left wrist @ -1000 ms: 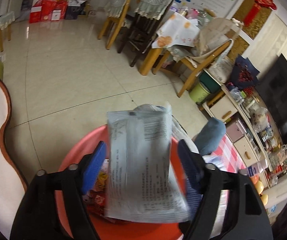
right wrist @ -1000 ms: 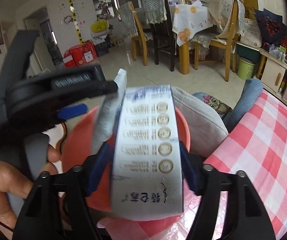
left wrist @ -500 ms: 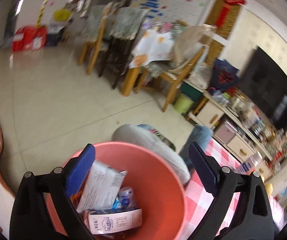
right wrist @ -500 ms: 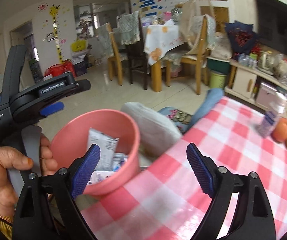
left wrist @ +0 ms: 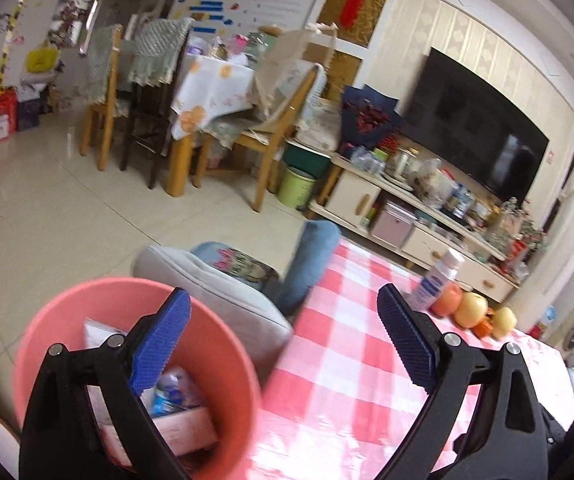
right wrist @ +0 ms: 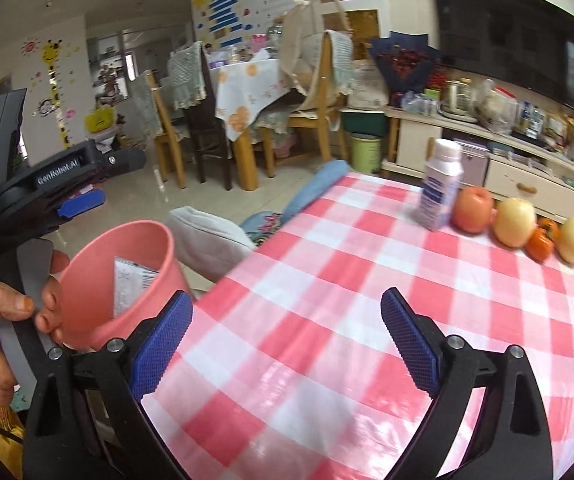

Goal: Collect trash

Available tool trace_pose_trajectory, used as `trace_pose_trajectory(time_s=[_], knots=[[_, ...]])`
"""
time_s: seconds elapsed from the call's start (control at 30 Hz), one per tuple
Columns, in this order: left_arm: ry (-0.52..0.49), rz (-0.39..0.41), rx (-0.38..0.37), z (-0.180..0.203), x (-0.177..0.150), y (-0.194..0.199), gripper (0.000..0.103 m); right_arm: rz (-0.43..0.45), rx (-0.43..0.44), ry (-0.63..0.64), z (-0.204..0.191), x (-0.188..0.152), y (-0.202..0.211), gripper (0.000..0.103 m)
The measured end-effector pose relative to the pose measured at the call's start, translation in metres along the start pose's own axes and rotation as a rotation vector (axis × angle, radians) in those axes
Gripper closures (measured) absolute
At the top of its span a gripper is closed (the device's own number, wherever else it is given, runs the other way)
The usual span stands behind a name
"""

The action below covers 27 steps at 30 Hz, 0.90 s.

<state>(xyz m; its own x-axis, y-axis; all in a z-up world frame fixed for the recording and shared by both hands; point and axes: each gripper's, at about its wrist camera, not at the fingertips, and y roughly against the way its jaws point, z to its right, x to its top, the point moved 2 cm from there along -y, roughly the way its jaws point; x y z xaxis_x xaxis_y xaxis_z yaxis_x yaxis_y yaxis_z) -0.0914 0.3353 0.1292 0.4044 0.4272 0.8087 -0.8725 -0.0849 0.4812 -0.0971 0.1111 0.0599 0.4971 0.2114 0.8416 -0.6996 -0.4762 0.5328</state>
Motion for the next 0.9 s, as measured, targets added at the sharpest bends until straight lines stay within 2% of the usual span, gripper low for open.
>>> trace_pose_trajectory(time_s=[0.2,0.43,0.6,0.9], knots=[[-0.040,-0.008,-0.032,0.027,-0.010,-0.008,0.008,0.004,-0.052,-0.028,0.027,-0.011,0.014,0.008],[-0.132,-0.035,-0.080,0.060,-0.023,-0.016,0.006,0.016,-0.089,-0.062,0.055,-0.019,0.027,0.008],[-0.231,-0.047,-0.083,0.090,-0.034,-0.020,0.006,0.022,-0.113,-0.078,0.076,-0.024,0.036,0.008],[-0.345,-0.057,-0.066,0.136,-0.053,-0.026,0.004,0.033,-0.181,-0.087,0.112,-0.033,0.052,0.008]])
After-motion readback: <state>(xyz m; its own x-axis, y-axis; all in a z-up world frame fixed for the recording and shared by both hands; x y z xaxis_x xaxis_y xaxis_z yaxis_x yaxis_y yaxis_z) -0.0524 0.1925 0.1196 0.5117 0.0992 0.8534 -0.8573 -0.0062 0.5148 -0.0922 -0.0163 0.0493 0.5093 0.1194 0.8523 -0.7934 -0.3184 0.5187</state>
